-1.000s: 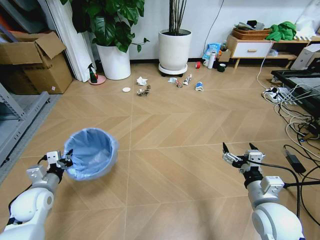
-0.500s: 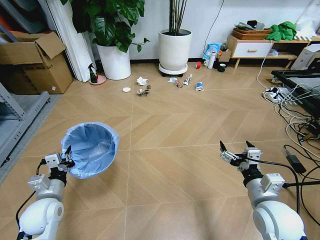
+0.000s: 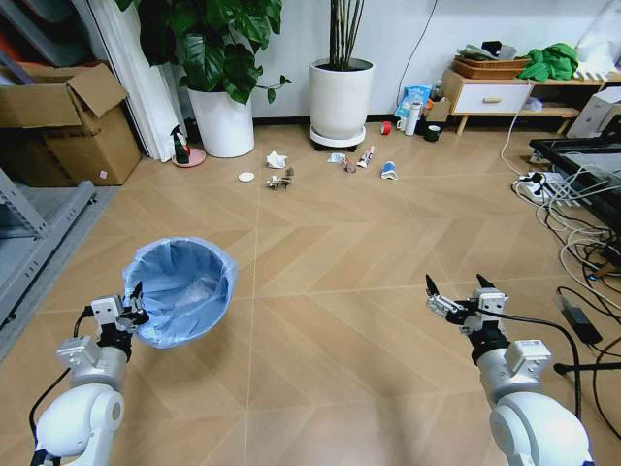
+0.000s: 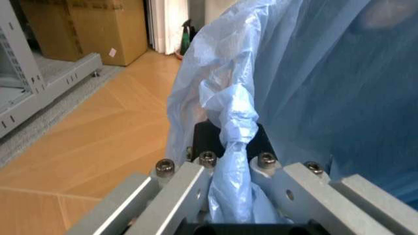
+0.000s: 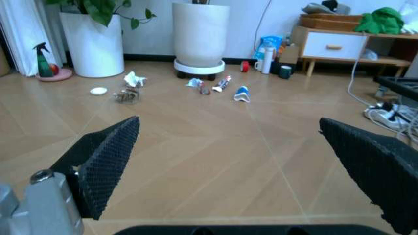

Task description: Pick up the trash bin and place the garbage on the floor into it.

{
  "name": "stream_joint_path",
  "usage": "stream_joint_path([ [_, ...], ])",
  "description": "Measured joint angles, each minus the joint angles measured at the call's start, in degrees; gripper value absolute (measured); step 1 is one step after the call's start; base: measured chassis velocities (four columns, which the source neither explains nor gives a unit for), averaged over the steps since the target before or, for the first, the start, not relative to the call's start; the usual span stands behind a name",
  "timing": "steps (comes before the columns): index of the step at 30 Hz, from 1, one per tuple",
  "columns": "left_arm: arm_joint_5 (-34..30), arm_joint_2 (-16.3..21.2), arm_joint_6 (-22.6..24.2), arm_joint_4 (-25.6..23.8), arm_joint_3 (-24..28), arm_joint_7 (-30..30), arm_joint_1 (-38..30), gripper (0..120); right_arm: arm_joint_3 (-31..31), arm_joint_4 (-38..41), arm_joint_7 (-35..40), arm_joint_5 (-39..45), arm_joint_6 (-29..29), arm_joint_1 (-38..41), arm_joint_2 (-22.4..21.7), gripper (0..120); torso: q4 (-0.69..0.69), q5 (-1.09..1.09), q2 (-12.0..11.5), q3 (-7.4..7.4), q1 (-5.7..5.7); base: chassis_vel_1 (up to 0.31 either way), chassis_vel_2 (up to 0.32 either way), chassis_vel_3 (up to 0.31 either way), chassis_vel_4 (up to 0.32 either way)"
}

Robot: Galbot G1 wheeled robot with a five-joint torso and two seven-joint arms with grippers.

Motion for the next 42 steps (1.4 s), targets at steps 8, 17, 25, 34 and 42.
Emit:
stream_joint_path([
  [8,0.59,0.80,2.31,-0.10,-0.15,0.66,0.29,0,0.01,0.14,-0.45,-1.11,0.43,-0.19,0.22,100,0.01,0.01,0.00,0.01,0.01,-0.170,0.299,0.172,-0.293],
  [17,1.59,1.44,4.30,0.11,0.25,1.82,0.66,0,0.06,-0.04,-0.98,-2.05,0.97,-0.18,0.44,100,0.00,-0.02,0.00,0.00,0.00,-0.148,0.297,0.150,-0.295],
  [25,1.83,1.50,4.31,0.32,0.48,1.83,0.59,0,-0.20,-0.39,-1.33,-2.29,1.08,-0.08,0.56,100,-0.01,-0.02,0.00,-0.01,0.00,-0.161,0.317,0.156,-0.328],
  [34,2.13,1.38,4.25,0.38,0.55,1.89,0.81,0,-0.34,-0.58,-1.57,-2.63,1.30,-0.20,0.60,100,-0.02,-0.02,0.00,-0.01,0.00,-0.157,0.314,0.162,-0.326],
  [42,2.32,1.38,4.07,0.38,0.53,1.91,0.81,0,-0.37,-0.58,-1.58,-2.64,1.35,-0.26,0.74,100,0.00,0.00,0.00,-0.01,-0.01,-0.116,0.353,0.128,-0.356],
])
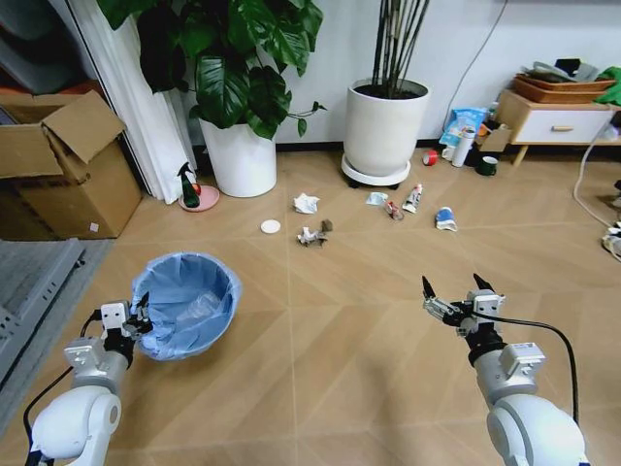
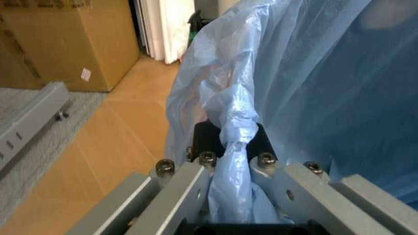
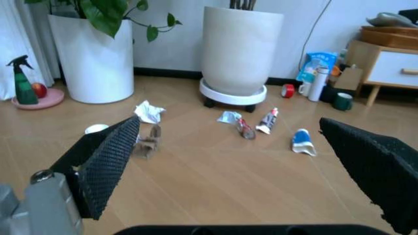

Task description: Pick up the trash bin and place the garbage on the floor into it.

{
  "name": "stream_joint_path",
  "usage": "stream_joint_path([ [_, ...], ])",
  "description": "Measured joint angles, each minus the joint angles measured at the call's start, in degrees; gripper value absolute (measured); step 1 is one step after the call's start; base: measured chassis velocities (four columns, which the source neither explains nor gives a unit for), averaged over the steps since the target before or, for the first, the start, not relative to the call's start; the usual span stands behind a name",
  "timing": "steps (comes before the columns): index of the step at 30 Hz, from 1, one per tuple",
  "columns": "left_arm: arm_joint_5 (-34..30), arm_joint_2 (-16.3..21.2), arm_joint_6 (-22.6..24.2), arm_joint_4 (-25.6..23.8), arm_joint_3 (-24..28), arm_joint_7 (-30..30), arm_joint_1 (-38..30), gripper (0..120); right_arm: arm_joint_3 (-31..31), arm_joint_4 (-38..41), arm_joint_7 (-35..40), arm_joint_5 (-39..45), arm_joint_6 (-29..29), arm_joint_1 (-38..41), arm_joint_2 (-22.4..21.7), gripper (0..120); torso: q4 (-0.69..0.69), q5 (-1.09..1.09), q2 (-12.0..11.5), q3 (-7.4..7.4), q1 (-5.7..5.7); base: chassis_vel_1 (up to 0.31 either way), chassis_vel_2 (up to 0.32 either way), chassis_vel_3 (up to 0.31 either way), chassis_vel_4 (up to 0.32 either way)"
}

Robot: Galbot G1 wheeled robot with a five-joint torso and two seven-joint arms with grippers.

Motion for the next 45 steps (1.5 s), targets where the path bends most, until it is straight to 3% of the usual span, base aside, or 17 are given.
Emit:
stream_joint_path([
  [13,0.52,-0.16,-0.40,0.33,0.29,0.39,-0.21,0,0.12,-0.02,0.24,0.23,-0.05,-0.12,0.10,100,0.00,-0.02,0.00,-0.01,0.00,-0.173,0.317,0.174,-0.317],
  [24,0.66,-0.24,-0.70,1.00,0.27,0.66,-0.48,0,0.02,-0.57,0.26,0.27,-0.04,0.08,0.09,100,0.00,0.01,0.01,0.01,0.00,-0.367,0.325,0.357,-0.320],
  [25,0.67,-0.29,-0.71,1.10,0.32,0.69,-0.54,0,0.01,-0.64,0.28,0.23,-0.04,0.13,0.08,100,-0.03,-0.10,0.01,0.02,0.02,-0.340,0.380,0.385,-0.359],
  [27,0.69,-0.31,-0.72,1.15,0.31,0.66,-0.54,0,-0.10,-0.75,0.31,0.15,-0.04,0.15,0.11,100,0.01,0.03,0.01,0.02,0.02,-0.340,0.301,0.307,-0.358],
  [30,0.74,-0.45,-0.75,1.27,0.33,0.68,-0.53,0,-0.26,-0.97,0.44,0.03,-0.11,0.15,0.14,100,-0.01,-0.07,0.00,0.03,0.03,-0.247,0.279,0.240,-0.272],
  [33,0.79,-0.55,-0.77,1.29,0.28,0.66,-0.45,0,-0.34,-1.33,0.50,-0.06,-0.15,0.24,0.15,100,0.01,0.03,0.00,0.03,0.03,-0.143,0.155,0.115,-0.016],
  [35,0.80,-0.76,-0.82,1.29,0.18,0.64,-0.39,0,-0.60,-2.00,0.93,-0.01,-0.39,0.58,0.12,100,-0.03,-0.06,0.00,0.01,0.03,-0.033,0.046,-0.021,0.009],
  [38,0.79,-0.91,-0.84,1.29,0.07,0.46,-0.34,0,-1.06,-2.97,1.19,0.10,-0.45,1.06,-0.05,100,-0.04,0.00,0.01,0.00,0.01,0.021,-0.038,-0.037,-0.020],
  [45,0.68,-1.44,-0.85,1.27,0.07,-0.65,-0.43,0,-5.96,-10.75,2.33,2.17,-0.48,6.17,-2.93,100,0.02,-0.01,0.01,-0.01,-0.01,0.060,-0.048,-0.035,0.054],
])
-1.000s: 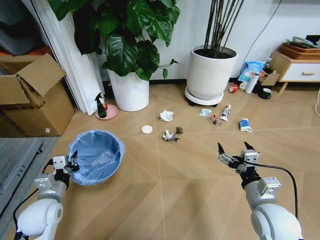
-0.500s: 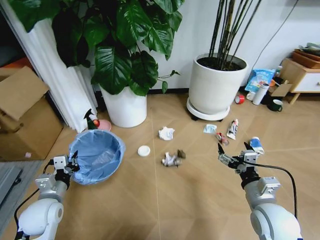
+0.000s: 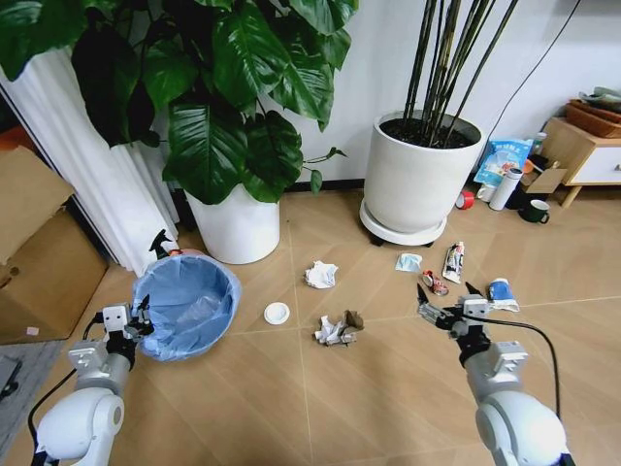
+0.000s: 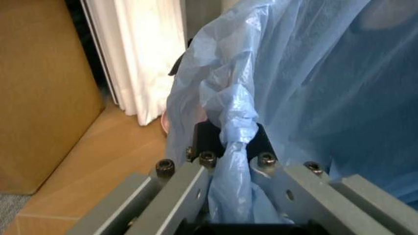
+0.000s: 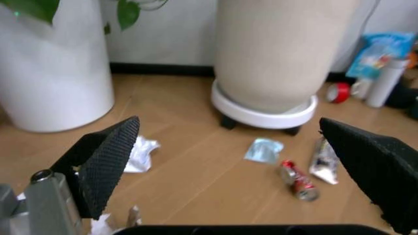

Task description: Pick up the trash bin and place the garbage on the floor into it.

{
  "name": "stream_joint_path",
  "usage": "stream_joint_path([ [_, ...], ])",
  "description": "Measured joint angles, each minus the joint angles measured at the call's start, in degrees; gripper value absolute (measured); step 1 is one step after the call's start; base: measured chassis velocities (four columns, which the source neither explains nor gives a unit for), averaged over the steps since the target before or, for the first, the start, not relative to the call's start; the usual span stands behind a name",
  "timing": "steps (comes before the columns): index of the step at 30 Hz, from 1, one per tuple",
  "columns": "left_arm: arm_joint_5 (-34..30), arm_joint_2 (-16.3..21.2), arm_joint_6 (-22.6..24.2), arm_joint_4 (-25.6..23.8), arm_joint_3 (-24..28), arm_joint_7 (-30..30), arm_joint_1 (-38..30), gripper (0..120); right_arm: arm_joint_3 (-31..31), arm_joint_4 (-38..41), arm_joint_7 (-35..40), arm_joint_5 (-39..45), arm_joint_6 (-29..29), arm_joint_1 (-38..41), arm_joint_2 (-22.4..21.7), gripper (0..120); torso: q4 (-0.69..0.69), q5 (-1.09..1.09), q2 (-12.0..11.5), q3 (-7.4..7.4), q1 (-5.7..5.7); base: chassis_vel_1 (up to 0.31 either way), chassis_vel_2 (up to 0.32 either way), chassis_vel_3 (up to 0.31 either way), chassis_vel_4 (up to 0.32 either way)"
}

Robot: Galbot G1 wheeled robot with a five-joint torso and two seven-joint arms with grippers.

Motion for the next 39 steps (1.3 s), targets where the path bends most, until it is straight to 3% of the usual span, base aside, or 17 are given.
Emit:
stream_joint_path([
  [9,-0.02,0.17,-0.01,0.16,-0.01,-0.60,-0.18,0,-6.31,-9.05,0.93,2.36,0.02,6.52,-1.75,100,-0.03,-0.01,0.00,0.02,0.02,0.000,0.000,0.000,0.000],
  [11,-0.01,0.22,-0.02,0.35,-0.33,-0.82,0.05,0,-11.87,-16.76,1.53,3.92,-0.08,12.48,-1.18,100,-0.02,-0.01,-0.01,0.02,0.02,0.000,0.000,0.000,0.000],
  [17,0.05,0.26,-0.15,0.52,-0.50,-1.08,-0.06,0,-17.77,-31.31,1.52,5.71,-1.21,21.90,1.76,100,-0.02,0.00,-0.01,0.02,0.02,0.000,0.000,0.000,0.000],
  [31,0.01,0.98,-0.15,0.76,-0.33,-1.12,0.02,0,-18.54,-49.55,2.91,7.51,-2.44,29.65,8.37,100,-0.02,-0.02,-0.01,0.02,0.02,0.000,0.000,0.000,0.000],
  [36,0.01,1.02,-0.14,0.76,-0.21,-1.11,0.01,0,-18.33,-51.87,2.72,7.56,-2.43,30.27,9.30,100,-0.03,-0.02,-0.01,0.02,0.02,0.000,0.000,0.000,0.000],
  [39,0.02,1.04,-0.14,0.76,-0.06,-1.11,-0.07,0,-18.17,-53.49,2.06,7.44,-2.13,30.49,10.09,87,-0.02,-0.01,-0.01,0.02,0.02,0.000,0.000,0.000,0.000],
])
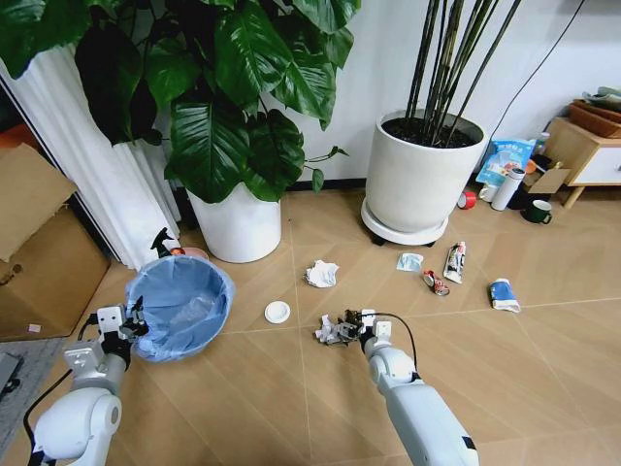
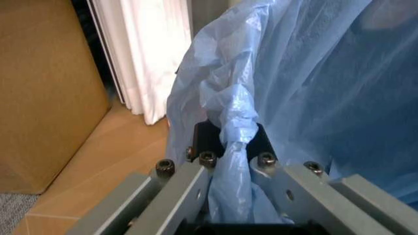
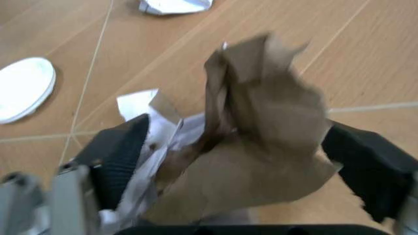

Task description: Pick up the trash bin and place the garbage on the floor into it.

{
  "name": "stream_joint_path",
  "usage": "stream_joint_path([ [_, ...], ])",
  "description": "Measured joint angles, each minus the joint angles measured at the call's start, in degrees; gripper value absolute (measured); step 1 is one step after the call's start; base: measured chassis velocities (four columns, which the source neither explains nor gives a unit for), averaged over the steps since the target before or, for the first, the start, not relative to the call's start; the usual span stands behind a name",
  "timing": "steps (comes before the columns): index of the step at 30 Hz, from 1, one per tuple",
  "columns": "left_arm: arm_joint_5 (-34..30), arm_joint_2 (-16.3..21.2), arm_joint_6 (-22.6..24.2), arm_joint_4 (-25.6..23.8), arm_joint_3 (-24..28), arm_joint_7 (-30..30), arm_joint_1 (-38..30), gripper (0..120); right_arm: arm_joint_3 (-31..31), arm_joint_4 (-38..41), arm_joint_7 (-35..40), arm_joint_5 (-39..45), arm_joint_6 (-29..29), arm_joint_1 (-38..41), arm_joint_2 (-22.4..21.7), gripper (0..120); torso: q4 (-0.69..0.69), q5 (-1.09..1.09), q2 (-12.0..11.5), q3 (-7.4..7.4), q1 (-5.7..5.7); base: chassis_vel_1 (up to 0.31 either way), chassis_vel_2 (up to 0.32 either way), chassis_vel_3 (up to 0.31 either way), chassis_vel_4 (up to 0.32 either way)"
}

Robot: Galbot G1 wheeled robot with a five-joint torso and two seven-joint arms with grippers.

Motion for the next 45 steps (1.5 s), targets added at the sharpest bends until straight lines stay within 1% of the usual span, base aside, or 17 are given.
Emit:
stream_joint_path([
  [2,0.01,0.00,0.00,0.00,0.01,0.00,-0.01,0,0.03,-0.20,-0.08,-0.07,0.08,0.01,0.07,86,0.00,0.00,0.00,0.00,0.00,0.000,0.000,0.000,0.000],
  [4,0.03,0.00,0.01,0.00,0.06,0.00,-0.06,0,0.45,-1.75,-0.41,-0.65,0.45,0.30,0.62,72,-0.01,0.00,0.00,0.00,0.00,0.000,0.000,0.000,0.000],
  [6,0.03,0.00,0.01,0.00,0.06,0.00,-0.06,0,0.52,-1.92,-0.43,-0.74,0.51,0.34,0.70,70,-0.01,0.00,0.00,0.00,0.00,0.000,0.000,0.000,0.000],
  [9,0.04,0.13,0.07,0.00,0.06,0.01,-0.06,0,1.23,-3.35,-0.68,-1.91,1.15,0.80,1.40,54,0.00,0.00,0.00,0.00,0.00,0.000,0.000,0.000,0.000],
  [13,0.05,0.14,0.13,-0.02,0.06,0.01,-0.06,0,1.48,-3.80,-0.76,-2.50,1.50,0.87,1.59,43,0.00,0.00,0.00,0.00,0.00,0.000,0.000,0.000,0.000],
  [14,0.05,0.10,0.15,-0.07,0.06,0.01,-0.07,0,1.59,-3.79,-0.81,-2.72,1.72,0.79,1.60,35,0.00,0.00,0.00,0.00,0.00,0.000,0.000,0.000,0.000],
  [16,0.05,0.08,0.16,-0.13,0.06,0.01,-0.05,0,1.62,-3.70,-0.82,-2.81,1.83,0.67,1.57,32,0.00,0.00,0.00,0.00,0.00,0.000,0.000,0.000,0.000],
  [24,0.01,0.02,0.22,-0.34,0.00,0.07,0.12,0,1.74,0.66,-0.81,-2.95,2.19,-0.19,0.24,2,0.00,0.01,0.00,0.00,0.00,0.000,0.000,0.000,0.000],
  [25,0.01,0.02,0.22,-0.34,0.00,0.07,0.12,0,1.74,0.66,-0.81,-2.95,2.19,-0.19,0.24,2,0.00,0.01,0.00,0.00,0.00,0.000,0.000,0.000,0.000],
  [28,-0.10,0.10,0.29,-0.48,-0.12,0.25,0.36,0,0.38,8.84,-0.45,-1.08,1.22,-1.15,-2.24,0,-0.01,0.00,0.00,0.00,0.00,0.000,0.000,0.000,0.000],
  [29,-0.10,0.10,0.29,-0.48,-0.12,0.25,0.36,0,0.38,8.84,-0.45,-1.08,1.22,-1.15,-2.24,0,-0.01,0.00,0.00,0.00,0.00,0.000,0.000,0.000,0.000],
  [31,-0.26,0.21,0.29,-0.22,-0.25,0.33,0.33,0,-2.25,16.71,0.75,3.77,-1.15,-1.60,-4.59,0,0.00,0.00,0.00,0.00,0.00,0.000,0.000,0.000,0.000],
  [32,-0.26,0.21,0.29,-0.22,-0.25,0.33,0.33,0,-2.25,16.71,0.75,3.77,-1.15,-1.60,-4.59,0,0.00,0.00,0.00,0.00,0.00,0.000,0.000,0.000,0.000],
  [36,-0.41,0.41,0.35,-0.03,-0.23,0.43,0.30,0,-5.69,23.80,2.11,7.97,-3.26,-1.48,-6.78,0,0.00,0.01,0.01,0.00,0.00,0.000,0.000,0.000,0.000],
  [38,-1.26,0.42,0.69,-0.02,0.06,0.50,0.30,0,-9.22,30.77,3.37,11.58,-5.25,0.19,-8.50,0,0.00,0.00,0.01,-0.01,0.00,0.000,0.000,0.000,0.000],
  [43,-1.68,0.55,1.16,0.18,0.49,0.54,0.11,0,-13.04,36.21,4.58,15.14,-7.17,2.98,-9.52,0,0.00,-0.01,0.01,-0.01,0.00,0.000,0.000,0.000,0.000],
  [45,-1.79,1.41,2.17,0.48,1.02,0.70,-0.36,0,-17.27,40.31,5.57,19.08,-8.88,7.12,-9.67,0,0.00,0.00,0.01,0.00,0.00,0.000,0.000,0.000,0.000],
])
